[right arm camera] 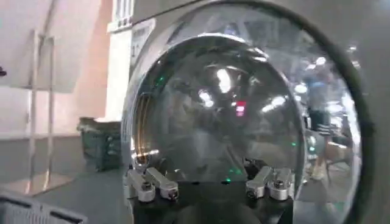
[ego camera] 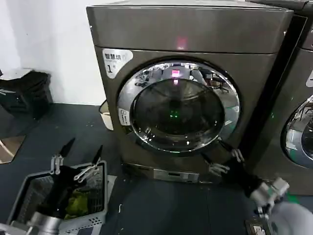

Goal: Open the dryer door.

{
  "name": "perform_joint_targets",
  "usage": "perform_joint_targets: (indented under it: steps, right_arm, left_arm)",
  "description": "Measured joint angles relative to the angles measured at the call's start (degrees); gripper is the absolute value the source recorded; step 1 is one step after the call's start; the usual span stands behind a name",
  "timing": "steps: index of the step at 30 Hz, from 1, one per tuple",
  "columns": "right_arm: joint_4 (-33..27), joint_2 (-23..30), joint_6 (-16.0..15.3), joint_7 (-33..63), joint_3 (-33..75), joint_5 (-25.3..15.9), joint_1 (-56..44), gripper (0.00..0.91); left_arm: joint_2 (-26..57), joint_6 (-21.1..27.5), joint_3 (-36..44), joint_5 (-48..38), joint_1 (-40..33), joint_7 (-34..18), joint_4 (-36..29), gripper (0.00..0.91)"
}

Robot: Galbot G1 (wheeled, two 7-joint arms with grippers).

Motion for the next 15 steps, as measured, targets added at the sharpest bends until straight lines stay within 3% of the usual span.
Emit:
perform_joint_targets:
  steps: [15]
  right_arm:
    - [-18.8, 6.1, -0.2, -1.1, -23.5, -1.4, 25.4, 0.907]
  left_arm:
    - [0.1, -0.9, -0.6, 0.7, 0.3, 0.5, 0.3, 0.907]
